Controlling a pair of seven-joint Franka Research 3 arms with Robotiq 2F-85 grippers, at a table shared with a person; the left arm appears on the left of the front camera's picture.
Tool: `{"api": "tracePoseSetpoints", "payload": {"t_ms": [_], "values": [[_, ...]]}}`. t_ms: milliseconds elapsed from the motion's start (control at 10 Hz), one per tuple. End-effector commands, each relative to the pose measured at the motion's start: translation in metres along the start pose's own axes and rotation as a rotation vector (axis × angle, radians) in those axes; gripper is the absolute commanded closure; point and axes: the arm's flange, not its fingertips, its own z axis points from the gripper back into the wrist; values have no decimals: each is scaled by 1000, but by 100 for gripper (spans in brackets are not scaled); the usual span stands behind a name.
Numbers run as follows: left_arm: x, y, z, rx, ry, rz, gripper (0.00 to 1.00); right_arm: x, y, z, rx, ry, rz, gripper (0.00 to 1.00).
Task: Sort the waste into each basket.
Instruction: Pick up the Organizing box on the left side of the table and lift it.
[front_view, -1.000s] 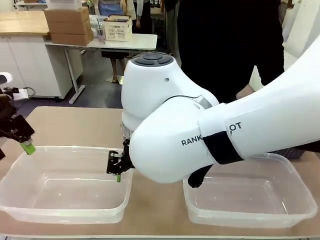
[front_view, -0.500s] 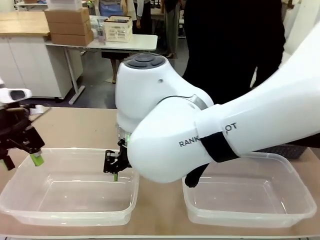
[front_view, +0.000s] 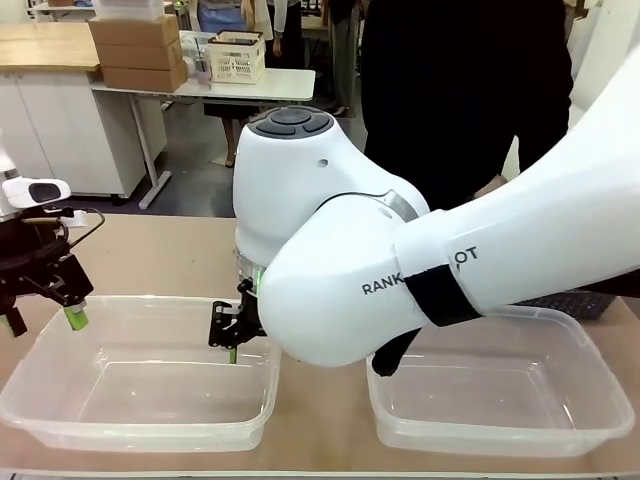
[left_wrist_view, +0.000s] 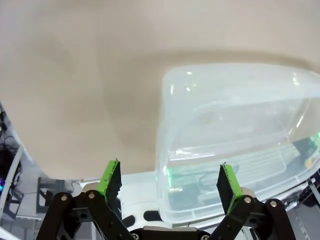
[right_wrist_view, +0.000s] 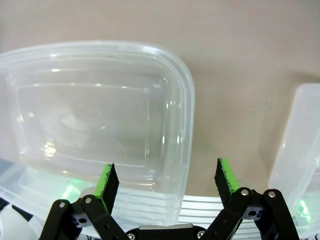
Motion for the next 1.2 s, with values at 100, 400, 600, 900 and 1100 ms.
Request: {"api": "tracePoseSetpoints", "payload": {"t_ms": [100, 400, 600, 900, 1100], "values": [[-42, -1, -68, 75, -72, 85, 0, 2, -1, -7, -46, 2, 4, 0], [-53, -4, -87, 206, -34, 62, 0, 12, -1, -7, -63, 6, -15, 0], [-59, -3, -86, 229, 24, 3, 33, 14, 0, -13, -80, 53, 21, 36], [-59, -3, -84, 227, 17, 23, 100, 15, 4, -14, -69, 74, 12, 100], [-59, -2, -85, 233, 11, 26, 100, 14, 3, -15, -73, 76, 5, 100]]}}
